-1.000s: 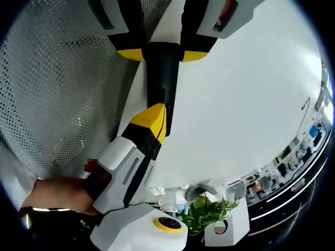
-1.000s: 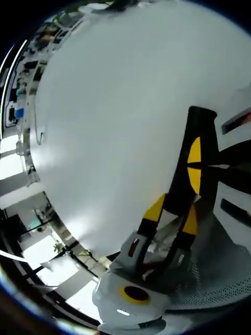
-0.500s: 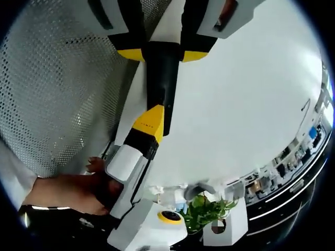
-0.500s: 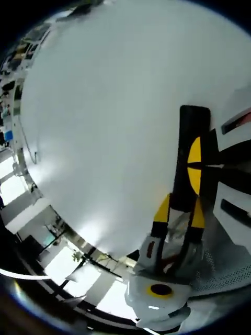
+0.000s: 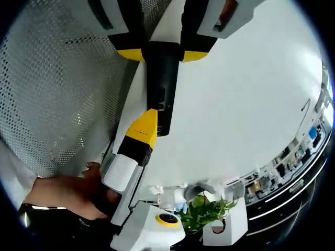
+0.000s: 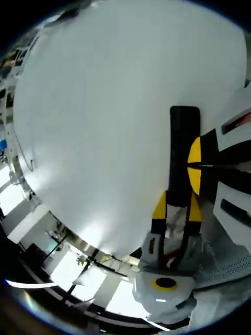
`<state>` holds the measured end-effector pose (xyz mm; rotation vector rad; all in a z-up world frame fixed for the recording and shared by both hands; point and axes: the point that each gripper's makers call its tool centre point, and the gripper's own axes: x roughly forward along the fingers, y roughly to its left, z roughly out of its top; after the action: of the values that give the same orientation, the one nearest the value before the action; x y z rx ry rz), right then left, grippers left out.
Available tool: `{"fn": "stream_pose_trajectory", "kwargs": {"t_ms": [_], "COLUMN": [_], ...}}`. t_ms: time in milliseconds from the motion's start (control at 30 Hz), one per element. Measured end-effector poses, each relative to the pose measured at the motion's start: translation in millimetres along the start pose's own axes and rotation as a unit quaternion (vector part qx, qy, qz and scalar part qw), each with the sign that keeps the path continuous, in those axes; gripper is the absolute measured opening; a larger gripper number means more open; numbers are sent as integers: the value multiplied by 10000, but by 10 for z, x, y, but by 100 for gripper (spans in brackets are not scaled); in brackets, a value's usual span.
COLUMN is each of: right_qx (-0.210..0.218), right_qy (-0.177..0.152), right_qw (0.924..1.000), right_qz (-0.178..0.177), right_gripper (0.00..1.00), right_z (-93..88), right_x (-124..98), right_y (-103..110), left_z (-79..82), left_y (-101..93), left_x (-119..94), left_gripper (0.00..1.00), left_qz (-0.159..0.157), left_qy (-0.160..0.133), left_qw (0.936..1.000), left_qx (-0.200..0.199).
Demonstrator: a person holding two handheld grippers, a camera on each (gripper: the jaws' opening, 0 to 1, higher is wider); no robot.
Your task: Press the specified remote control buttons in sequence, fully releasing each button before pressing the next.
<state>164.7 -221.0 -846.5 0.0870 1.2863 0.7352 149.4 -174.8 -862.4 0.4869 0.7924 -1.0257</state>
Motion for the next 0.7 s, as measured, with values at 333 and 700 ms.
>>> {"fn": "stream_pose_trajectory", "kwargs": {"t_ms": [333,700], "right_qx": [-218,-632], "right_qy": [52,224], "right_qw": [9997,9972], "right_qz": [-134,-328], "right_gripper": [0,0], "right_z": [-18,-75], "right_x": [21,66], "right_y": [-11,-22], "left_z": [-3,0], "left_y": [-4,-15], "left_x": [-5,-6], "left_gripper": [24,25], "left_qz": [4,-8], "left_qy": [-5,-20], "left_qw": [10000,10000], "left_qx": [-4,-5]}}
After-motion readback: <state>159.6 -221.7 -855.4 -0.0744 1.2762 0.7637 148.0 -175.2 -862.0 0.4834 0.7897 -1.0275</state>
